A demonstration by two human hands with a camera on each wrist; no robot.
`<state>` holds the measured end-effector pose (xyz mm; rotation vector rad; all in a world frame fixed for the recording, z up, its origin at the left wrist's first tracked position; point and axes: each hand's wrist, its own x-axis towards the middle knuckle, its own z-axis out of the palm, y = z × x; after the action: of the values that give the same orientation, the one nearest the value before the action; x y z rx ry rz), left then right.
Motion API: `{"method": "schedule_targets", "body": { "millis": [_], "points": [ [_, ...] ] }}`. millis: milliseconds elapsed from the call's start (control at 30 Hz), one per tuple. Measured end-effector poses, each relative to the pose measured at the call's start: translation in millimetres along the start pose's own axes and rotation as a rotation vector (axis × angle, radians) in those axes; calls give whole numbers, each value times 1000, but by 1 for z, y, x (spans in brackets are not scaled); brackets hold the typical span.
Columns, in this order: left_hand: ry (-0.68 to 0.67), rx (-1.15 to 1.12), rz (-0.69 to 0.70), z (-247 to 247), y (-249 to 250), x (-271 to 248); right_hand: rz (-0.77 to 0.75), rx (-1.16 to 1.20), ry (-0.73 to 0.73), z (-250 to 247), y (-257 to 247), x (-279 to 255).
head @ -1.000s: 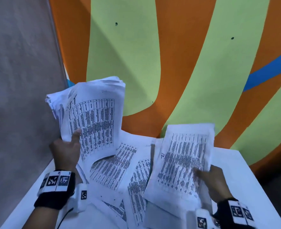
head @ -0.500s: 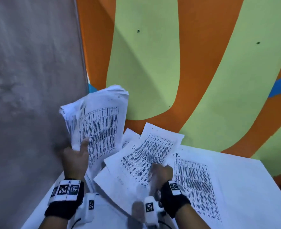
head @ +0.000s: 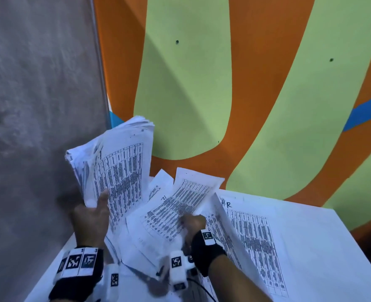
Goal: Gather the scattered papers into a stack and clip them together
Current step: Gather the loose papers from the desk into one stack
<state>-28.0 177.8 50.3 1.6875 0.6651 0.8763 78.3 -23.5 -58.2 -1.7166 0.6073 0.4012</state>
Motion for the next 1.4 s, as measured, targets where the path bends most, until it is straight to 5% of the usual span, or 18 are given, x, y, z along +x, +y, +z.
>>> {"method": "schedule_targets", "body": {
  "millis": [133, 267, 433, 567, 867, 1100, 1200, 1400],
  "points": [
    [4, -5, 18, 1, -2, 1, -136, -30, -9, -21, -16, -9],
    [6, 38, -9, -4, -6, 7, -364, -114, -40, -93, -40, -33],
    [37, -30, -27, -1, -3, 7, -237, -407, -21, -193, -48, -23],
    [42, -51, 21, 7, 1, 3, -152, -755, -19, -186, -15, -4],
    [-42, -66, 14, 12, 11, -7, -223, -656, 90, -162, 20, 5],
    [-245, -199, 43, 5, 45, -3, -487, -370, 59, -231, -36, -40],
    [-438, -216, -13, 13, 61, -1, -625, -207, 90, -252, -64, -61],
    [-854, -358, -237, 53, 43, -20, -669, -18, -6, -249, -85, -73]
  ]
}}
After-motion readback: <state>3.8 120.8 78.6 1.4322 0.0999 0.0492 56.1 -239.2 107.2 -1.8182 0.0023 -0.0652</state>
